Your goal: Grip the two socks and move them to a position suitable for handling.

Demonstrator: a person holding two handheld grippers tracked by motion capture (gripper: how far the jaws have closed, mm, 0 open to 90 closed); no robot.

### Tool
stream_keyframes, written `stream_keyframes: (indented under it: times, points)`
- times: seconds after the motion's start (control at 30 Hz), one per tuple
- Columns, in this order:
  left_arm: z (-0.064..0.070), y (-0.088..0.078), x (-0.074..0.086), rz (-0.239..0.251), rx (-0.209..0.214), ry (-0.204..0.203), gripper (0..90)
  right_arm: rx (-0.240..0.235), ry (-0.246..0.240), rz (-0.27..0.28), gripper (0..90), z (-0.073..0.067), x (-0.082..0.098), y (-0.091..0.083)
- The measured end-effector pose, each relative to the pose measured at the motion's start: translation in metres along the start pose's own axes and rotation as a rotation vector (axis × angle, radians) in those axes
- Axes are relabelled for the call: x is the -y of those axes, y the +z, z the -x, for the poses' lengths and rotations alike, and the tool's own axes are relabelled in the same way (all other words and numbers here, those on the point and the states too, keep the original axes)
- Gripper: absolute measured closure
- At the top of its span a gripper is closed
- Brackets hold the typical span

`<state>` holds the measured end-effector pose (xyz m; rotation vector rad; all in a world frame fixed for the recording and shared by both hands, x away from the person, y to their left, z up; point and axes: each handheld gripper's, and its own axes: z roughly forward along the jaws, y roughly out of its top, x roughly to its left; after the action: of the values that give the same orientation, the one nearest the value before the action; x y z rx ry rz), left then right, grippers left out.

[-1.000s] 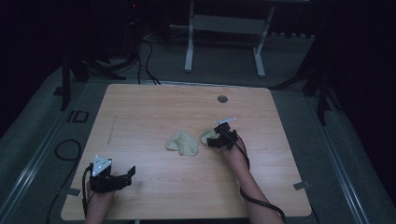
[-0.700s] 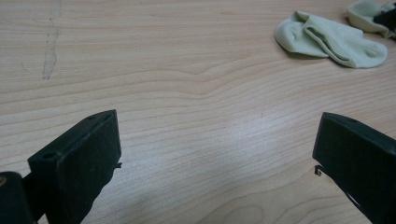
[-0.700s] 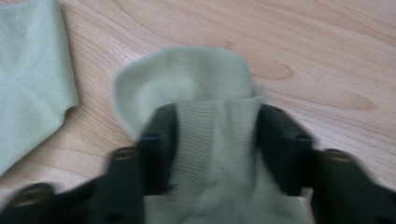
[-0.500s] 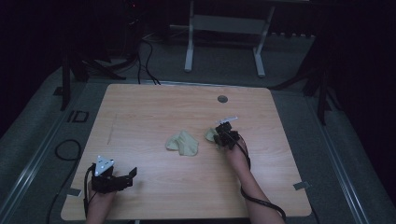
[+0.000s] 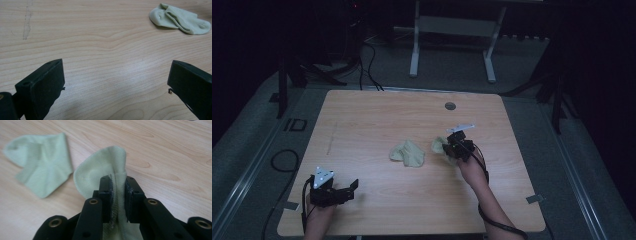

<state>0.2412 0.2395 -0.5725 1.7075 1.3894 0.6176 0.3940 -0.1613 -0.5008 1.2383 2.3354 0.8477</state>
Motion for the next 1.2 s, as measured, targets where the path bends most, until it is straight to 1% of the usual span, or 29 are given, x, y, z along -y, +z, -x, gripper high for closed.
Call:
stream_keyframes:
  times: [0.23,0.3,0.37,0.43,0.6,0.7,0.73,0.8,0.87,0.93,0.97,1.0,1.03,1.07,1.17,1.2]
  points:
    - [0.001,0.001,0.0,-0.005,0.0,0.002,1.0,-0.042,-0.03,0.039,77.7,-0.02,0.014,-0.03]
    - [0.001,0.001,0.0,-0.005,0.0,0.002,1.0,-0.069,-0.049,0.04,77.6,-0.026,0.02,-0.037]
    - [0.001,0.001,0.0,-0.006,0.001,0.001,1.0,-0.094,-0.038,0.053,77.6,-0.03,0.025,-0.045]
    - [0.001,0.001,0.0,-0.005,0.001,-0.001,1.0,-0.098,-0.041,0.065,77.5,-0.034,0.03,-0.054]
    - [0.001,0.001,0.0,-0.004,0.002,-0.001,1.0,-0.112,-0.091,0.076,77.5,-0.05,0.043,-0.073]
    - [0.001,0.0,0.0,-0.004,0.001,-0.002,1.0,-0.123,-0.107,0.081,77.5,-0.058,0.053,-0.082]
    - [0.001,0.0,0.0,-0.003,0.002,-0.003,1.0,-0.134,-0.105,0.077,77.5,-0.061,0.057,-0.084]
    - [0.001,0.001,0.0,-0.005,0.001,-0.002,1.0,-0.133,-0.122,0.074,77.5,-0.068,0.065,-0.086]
    - [0.002,0.001,0.0,-0.008,0.002,-0.001,1.0,-0.151,-0.125,0.064,77.4,-0.073,0.072,-0.085]
    - [0.002,0.001,0.0,-0.005,0.0,-0.002,1.0,-0.148,-0.126,0.061,77.4,-0.076,0.08,-0.082]
    - [0.002,0.001,0.0,-0.006,0.001,-0.002,1.0,-0.157,-0.129,0.054,77.4,-0.077,0.084,-0.08]
    - [0.003,0.002,0.0,-0.008,0.001,-0.002,1.0,-0.156,-0.133,0.044,77.3,-0.078,0.088,-0.076]
    - [0.003,0.002,0.0,-0.011,0.002,0.0,1.0,-0.145,-0.135,0.036,77.3,-0.078,0.092,-0.073]
    - [0.003,0.002,0.001,-0.013,0.003,0.001,1.0,-0.144,-0.133,0.027,77.2,-0.079,0.095,-0.069]
    - [0.002,0.001,0.0,-0.009,0.0,0.003,0.9,-0.136,-0.149,-0.008,77.0,-0.079,0.104,-0.056]
    - [0.001,0.001,0.0,-0.006,0.0,0.002,1.0,-0.14,-0.148,-0.02,76.9,-0.08,0.106,-0.051]
